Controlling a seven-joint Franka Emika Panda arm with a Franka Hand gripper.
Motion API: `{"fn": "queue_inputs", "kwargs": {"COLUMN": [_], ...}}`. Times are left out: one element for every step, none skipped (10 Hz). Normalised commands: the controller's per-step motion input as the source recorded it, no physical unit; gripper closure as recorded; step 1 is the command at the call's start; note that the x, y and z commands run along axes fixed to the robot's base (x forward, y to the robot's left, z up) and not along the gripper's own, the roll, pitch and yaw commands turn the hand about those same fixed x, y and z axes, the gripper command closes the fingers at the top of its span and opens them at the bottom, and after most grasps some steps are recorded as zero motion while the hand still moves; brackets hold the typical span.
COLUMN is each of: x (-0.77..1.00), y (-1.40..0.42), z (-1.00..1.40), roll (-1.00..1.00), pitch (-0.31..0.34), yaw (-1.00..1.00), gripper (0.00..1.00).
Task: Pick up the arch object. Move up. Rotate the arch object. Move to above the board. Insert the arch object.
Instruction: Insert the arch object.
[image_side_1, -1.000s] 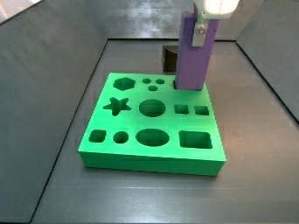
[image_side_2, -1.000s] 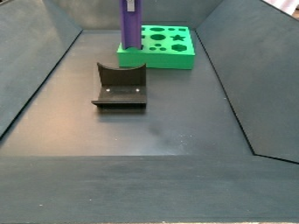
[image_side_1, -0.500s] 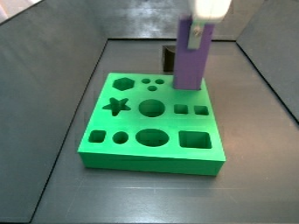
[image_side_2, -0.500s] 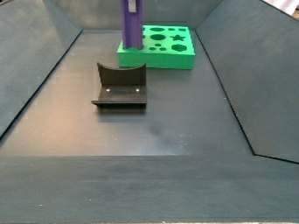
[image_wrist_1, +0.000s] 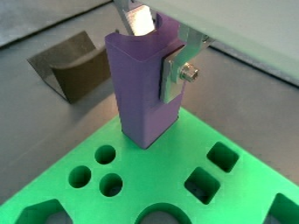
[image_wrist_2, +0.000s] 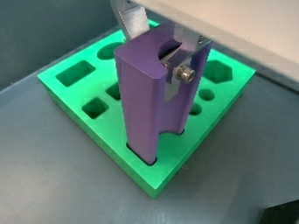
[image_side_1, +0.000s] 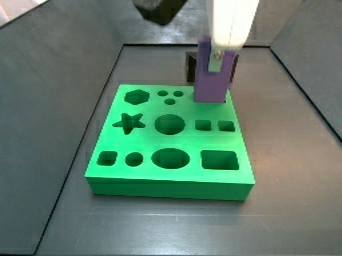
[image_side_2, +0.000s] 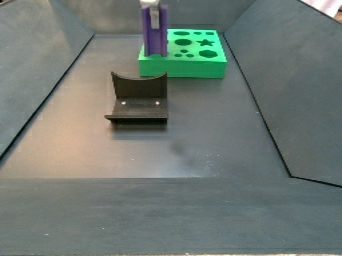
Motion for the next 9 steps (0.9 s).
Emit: {"fn": "queue_inputs", "kwargs": {"x": [0.15, 0.14, 0.06, 0.02, 0.00, 0.00, 0.00, 0.00, 0.00], "y": [-0.01, 0.00, 0.00, 0.00, 0.00, 0.00, 0.00, 0.00, 0.00], "z": [-0.77, -0.77, -0.78, -0.62, 0.00, 0.00, -0.05, 0.00, 0.00], "roll": [0.19, 0.18, 0.16, 0.12, 0.00, 0.00, 0.03, 0.01, 0.00], "pitch": [0.043, 0.067, 0.046, 0.009, -0.010, -0.011, 0.000, 0.000, 0.000], "yaw": [0.00, 0.00, 0.00, 0.00, 0.00, 0.00, 0.00, 0.00, 0.00], "gripper": [1.00, 1.00, 1.00, 1.00, 1.00, 1.00, 1.00, 1.00, 1.00]}}
